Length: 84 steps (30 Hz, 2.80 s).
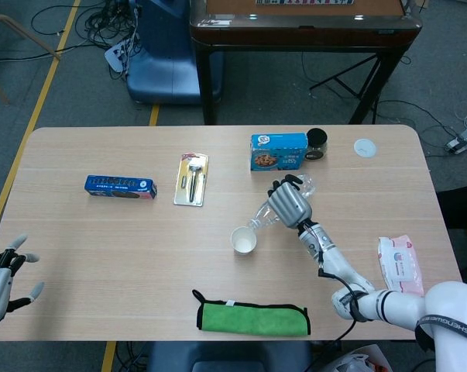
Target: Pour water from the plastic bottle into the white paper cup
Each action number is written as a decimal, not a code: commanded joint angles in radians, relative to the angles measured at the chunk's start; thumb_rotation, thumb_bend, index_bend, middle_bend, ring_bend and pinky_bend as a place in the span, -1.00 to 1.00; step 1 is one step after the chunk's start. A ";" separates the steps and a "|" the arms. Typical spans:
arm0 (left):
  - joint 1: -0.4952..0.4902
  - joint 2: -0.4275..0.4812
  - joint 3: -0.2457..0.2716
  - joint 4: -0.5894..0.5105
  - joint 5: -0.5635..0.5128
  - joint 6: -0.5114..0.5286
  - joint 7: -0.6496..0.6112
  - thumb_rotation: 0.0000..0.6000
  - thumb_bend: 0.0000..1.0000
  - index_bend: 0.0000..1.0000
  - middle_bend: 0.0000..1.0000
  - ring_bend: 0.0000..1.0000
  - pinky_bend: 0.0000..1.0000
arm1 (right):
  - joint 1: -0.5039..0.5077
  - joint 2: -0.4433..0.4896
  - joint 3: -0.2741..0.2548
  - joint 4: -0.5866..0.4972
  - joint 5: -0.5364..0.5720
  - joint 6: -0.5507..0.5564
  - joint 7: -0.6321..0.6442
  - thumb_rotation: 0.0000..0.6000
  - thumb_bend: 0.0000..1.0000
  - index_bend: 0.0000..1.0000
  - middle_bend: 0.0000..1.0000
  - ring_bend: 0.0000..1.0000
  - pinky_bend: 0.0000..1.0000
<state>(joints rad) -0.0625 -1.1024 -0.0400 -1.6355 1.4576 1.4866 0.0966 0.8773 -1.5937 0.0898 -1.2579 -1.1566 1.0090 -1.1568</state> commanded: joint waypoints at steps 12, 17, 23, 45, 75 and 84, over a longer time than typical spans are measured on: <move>0.000 -0.001 -0.001 0.001 -0.002 -0.001 0.000 1.00 -0.56 -0.24 -0.75 -0.49 0.09 | 0.003 0.016 -0.015 -0.009 -0.010 0.008 -0.048 1.00 -0.47 0.17 0.35 0.13 0.06; 0.000 0.000 -0.001 0.000 -0.001 0.000 0.001 1.00 -0.56 -0.24 -0.75 -0.49 0.09 | 0.004 0.017 -0.017 -0.015 -0.002 0.008 -0.068 1.00 -0.47 0.17 0.35 0.13 0.06; 0.000 0.000 -0.001 -0.001 -0.001 0.000 0.000 1.00 -0.56 -0.24 -0.75 -0.49 0.09 | 0.013 0.011 -0.016 -0.021 0.007 0.007 -0.103 1.00 -0.47 0.17 0.35 0.13 0.06; 0.000 0.000 0.000 -0.001 0.000 -0.001 0.002 1.00 -0.56 -0.24 -0.75 -0.49 0.08 | 0.026 0.007 -0.022 -0.039 0.033 0.017 -0.162 1.00 -0.47 0.17 0.36 0.13 0.06; 0.000 0.000 0.001 -0.002 -0.001 -0.003 0.005 1.00 -0.56 -0.24 -0.75 -0.49 0.09 | -0.034 -0.025 0.036 -0.057 0.128 0.014 0.115 1.00 -0.47 0.17 0.36 0.13 0.07; 0.000 -0.001 0.003 -0.002 -0.002 -0.006 0.010 1.00 -0.56 -0.24 -0.75 -0.49 0.09 | -0.099 -0.038 0.063 -0.019 0.052 0.034 0.476 1.00 -0.47 0.17 0.36 0.13 0.07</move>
<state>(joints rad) -0.0626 -1.1033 -0.0372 -1.6378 1.4552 1.4806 0.1068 0.8121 -1.6242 0.1375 -1.2984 -1.0666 1.0319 -0.8109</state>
